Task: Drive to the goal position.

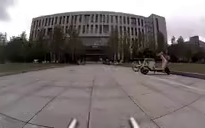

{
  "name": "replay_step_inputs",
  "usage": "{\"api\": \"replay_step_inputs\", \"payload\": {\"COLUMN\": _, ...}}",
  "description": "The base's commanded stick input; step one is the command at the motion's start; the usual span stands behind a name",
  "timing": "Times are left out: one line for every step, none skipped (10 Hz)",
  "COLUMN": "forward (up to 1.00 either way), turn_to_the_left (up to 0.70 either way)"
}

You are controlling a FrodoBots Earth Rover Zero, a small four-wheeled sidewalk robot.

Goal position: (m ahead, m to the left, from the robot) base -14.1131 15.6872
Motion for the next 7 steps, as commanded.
{"api": "replay_step_inputs", "payload": {"forward": 0.00, "turn_to_the_left": 1.00}}
{"api": "replay_step_inputs", "payload": {"forward": 0.00, "turn_to_the_left": 1.00}}
{"api": "replay_step_inputs", "payload": {"forward": 0.00, "turn_to_the_left": 1.00}}
{"api": "replay_step_inputs", "payload": {"forward": 0.00, "turn_to_the_left": 1.00}}
{"api": "replay_step_inputs", "payload": {"forward": 0.00, "turn_to_the_left": 1.00}}
{"api": "replay_step_inputs", "payload": {"forward": 0.00, "turn_to_the_left": 1.00}}
{"api": "replay_step_inputs", "payload": {"forward": 0.00, "turn_to_the_left": 1.00}}
